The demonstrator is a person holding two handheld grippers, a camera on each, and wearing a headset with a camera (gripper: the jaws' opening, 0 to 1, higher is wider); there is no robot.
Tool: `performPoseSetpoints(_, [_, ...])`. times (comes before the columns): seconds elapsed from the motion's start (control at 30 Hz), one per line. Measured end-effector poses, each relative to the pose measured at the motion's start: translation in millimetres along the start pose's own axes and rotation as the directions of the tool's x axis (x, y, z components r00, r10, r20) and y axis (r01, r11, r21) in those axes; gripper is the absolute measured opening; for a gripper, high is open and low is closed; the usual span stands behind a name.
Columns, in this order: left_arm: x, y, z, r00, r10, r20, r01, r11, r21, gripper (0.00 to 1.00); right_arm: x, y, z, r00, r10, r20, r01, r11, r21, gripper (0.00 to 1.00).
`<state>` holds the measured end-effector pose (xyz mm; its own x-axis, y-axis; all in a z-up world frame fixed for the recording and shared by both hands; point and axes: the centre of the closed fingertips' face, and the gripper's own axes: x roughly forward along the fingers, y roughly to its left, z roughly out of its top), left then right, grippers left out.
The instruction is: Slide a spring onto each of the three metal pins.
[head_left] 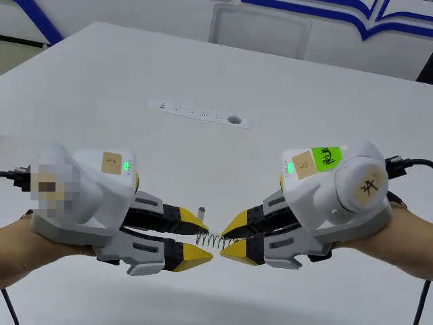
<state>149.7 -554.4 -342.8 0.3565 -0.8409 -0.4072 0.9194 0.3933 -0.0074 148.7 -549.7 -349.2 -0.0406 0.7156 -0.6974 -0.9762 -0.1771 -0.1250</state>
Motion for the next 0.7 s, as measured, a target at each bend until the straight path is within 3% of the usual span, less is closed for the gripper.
performPoseSetpoints(0.2, [3.1,-5.6,0.0,0.9998,-0.018,-0.008,0.018,1.000,0.002,0.14,1.1,7.0,0.2,0.9998,0.022,-0.002,-0.022,1.000,-0.012,0.11])
performPoseSetpoints(0.4, [-0.4,-12.5,1.2,0.9989,-0.046,-0.012,0.047,0.997,0.054,0.11,-0.2,12.0,5.0,0.9988,0.047,0.011,-0.047,0.999,-0.019,0.11])
performPoseSetpoints(0.7, [-2.1,-17.2,3.1,0.9981,-0.062,-0.005,0.062,0.995,0.076,0.10,-3.8,15.9,2.1,0.9978,0.066,0.008,-0.066,0.998,0.000,0.13])
